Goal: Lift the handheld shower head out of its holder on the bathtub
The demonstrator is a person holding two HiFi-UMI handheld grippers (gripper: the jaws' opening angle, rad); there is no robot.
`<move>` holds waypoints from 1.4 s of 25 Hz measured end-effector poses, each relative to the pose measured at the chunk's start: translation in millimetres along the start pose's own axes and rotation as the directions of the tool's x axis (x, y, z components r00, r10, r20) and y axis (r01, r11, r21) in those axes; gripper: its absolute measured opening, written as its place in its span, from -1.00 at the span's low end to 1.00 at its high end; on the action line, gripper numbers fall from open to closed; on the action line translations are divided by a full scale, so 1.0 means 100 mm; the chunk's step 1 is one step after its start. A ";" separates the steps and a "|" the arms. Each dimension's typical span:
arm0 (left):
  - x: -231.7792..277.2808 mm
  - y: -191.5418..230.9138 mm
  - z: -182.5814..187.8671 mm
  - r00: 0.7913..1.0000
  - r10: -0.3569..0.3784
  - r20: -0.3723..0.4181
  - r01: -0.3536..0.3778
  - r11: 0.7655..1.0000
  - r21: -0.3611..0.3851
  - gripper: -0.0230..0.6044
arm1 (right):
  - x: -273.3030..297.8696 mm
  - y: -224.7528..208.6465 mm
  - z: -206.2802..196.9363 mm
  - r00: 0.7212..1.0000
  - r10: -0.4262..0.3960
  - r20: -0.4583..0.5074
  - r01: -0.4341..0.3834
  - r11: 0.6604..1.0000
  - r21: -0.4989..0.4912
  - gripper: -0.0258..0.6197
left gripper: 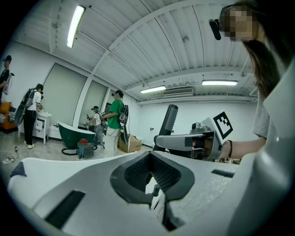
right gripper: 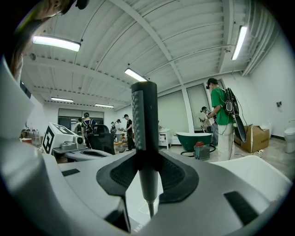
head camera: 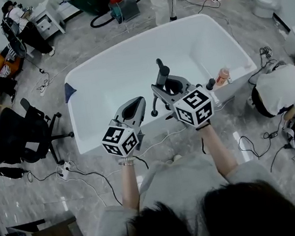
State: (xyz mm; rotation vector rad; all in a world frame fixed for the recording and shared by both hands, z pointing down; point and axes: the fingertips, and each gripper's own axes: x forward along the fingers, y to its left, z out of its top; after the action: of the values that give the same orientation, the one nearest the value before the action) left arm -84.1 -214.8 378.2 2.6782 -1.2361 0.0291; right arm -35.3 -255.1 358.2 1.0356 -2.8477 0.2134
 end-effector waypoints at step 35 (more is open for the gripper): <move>0.13 0.21 0.04 1.000 -0.009 0.004 0.008 1.000 0.013 -0.91 | 0.17 -0.05 0.02 0.999 0.014 0.030 -0.014 1.000 -0.013 -0.51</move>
State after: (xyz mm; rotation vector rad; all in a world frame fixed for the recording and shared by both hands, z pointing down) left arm -91.8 -238.6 379.4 2.6962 -1.2301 0.0302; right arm -45.2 -270.1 359.5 1.0250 -2.8800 0.1828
